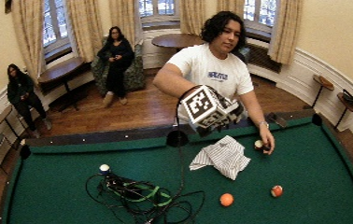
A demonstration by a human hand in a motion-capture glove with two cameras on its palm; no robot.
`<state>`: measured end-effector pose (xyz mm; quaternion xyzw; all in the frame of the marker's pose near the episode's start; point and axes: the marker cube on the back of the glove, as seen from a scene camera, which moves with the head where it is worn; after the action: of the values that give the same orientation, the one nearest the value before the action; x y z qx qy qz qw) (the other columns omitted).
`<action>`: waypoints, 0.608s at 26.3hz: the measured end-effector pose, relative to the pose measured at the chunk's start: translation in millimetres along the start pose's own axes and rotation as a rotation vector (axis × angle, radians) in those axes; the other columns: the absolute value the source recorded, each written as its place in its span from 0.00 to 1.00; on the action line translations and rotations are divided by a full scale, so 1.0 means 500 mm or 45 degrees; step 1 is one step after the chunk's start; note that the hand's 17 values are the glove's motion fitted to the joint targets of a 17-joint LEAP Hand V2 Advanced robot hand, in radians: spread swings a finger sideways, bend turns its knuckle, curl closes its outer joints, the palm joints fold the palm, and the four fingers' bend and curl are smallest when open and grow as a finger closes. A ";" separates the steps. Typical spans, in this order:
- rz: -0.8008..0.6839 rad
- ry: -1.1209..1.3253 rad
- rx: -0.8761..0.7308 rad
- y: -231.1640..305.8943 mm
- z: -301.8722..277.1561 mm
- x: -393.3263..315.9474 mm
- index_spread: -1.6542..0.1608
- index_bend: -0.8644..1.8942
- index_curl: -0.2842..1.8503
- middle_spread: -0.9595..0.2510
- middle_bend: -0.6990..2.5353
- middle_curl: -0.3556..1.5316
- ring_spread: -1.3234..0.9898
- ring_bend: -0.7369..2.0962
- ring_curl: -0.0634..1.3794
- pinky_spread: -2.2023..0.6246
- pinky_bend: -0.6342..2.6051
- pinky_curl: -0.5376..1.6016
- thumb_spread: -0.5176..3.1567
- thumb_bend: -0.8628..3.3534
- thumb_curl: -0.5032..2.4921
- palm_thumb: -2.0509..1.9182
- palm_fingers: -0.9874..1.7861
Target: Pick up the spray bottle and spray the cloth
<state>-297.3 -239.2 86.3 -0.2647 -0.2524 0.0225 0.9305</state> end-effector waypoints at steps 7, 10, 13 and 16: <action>-0.290 -0.208 0.116 0.001 0.030 -0.040 0.78 0.44 0.42 0.63 0.43 0.48 0.48 0.54 0.38 0.68 0.34 0.45 0.23 0.20 0.44 0.75 0.86; -0.382 -0.260 0.160 -0.006 0.067 -0.050 0.78 0.44 0.42 0.63 0.43 0.48 0.48 0.54 0.38 0.68 0.34 0.45 0.23 0.20 0.44 0.75 0.86; -0.454 -0.269 0.181 -0.022 0.116 -0.069 0.78 0.44 0.42 0.63 0.43 0.48 0.48 0.54 0.38 0.68 0.34 0.45 0.23 0.20 0.44 0.75 0.86; -0.514 -0.277 0.180 -0.050 0.179 -0.096 0.78 0.44 0.42 0.63 0.43 0.48 0.48 0.54 0.38 0.68 0.34 0.45 0.23 0.20 0.45 0.75 0.86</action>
<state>-384.6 -226.1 142.6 -0.1389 -0.3968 -0.1180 0.8996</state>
